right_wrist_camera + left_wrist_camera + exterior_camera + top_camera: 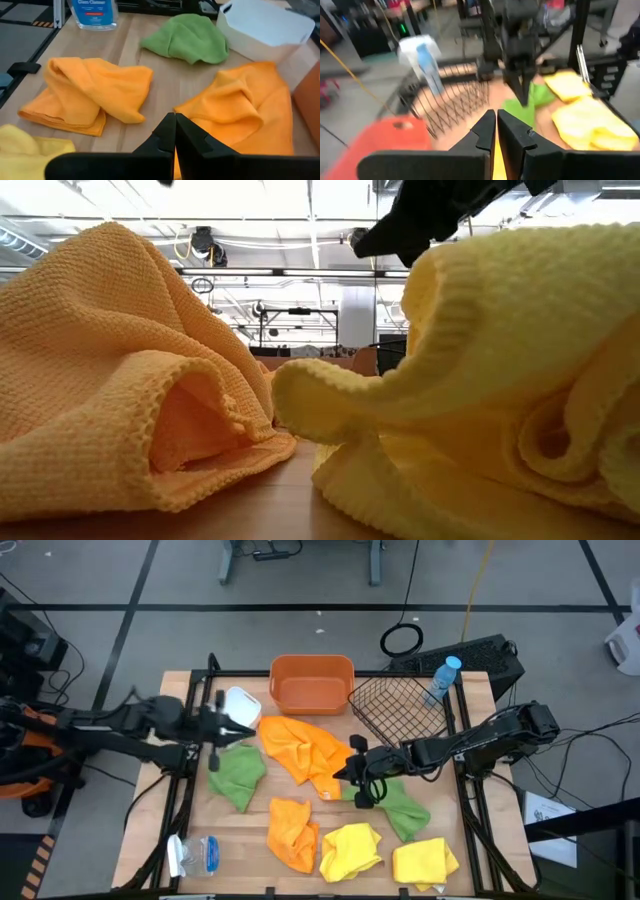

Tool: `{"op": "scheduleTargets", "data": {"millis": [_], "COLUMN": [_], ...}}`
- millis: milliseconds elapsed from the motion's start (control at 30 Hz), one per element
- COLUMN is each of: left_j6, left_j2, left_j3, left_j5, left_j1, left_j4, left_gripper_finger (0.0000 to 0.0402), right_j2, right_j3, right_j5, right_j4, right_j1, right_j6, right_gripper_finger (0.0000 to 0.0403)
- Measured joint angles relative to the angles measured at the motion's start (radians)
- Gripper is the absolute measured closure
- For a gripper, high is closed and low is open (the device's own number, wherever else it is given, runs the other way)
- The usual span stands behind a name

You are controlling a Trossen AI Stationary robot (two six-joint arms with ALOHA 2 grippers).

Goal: Sort microfiber towel by color & place in baskets
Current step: Put the right green towel into the orange bin

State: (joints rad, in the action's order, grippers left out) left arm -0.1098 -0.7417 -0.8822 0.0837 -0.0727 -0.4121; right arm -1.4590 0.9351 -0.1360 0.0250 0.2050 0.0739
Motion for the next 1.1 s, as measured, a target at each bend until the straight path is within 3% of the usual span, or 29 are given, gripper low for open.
{"op": "scheduleTargets", "data": {"millis": [467,1100], "left_j6": [0.136,0.184], "left_j2": [-0.234,-0.528], "left_j3": [0.024,0.024], "left_j5": [-0.005,0.004], "left_j1": [-0.116,-0.256], "left_j4": [0.017,0.261], "left_gripper_finger": [0.0375,0.0375], "right_j2": [0.000,0.000], "right_j3": [-0.042,-0.042], "right_j5": [0.000,-0.018], "right_j4": [0.002,0.098], "right_j1": [0.062,0.199], "right_j6": [0.139,0.342], "right_gripper_finger": [0.0403,0.0403]}}
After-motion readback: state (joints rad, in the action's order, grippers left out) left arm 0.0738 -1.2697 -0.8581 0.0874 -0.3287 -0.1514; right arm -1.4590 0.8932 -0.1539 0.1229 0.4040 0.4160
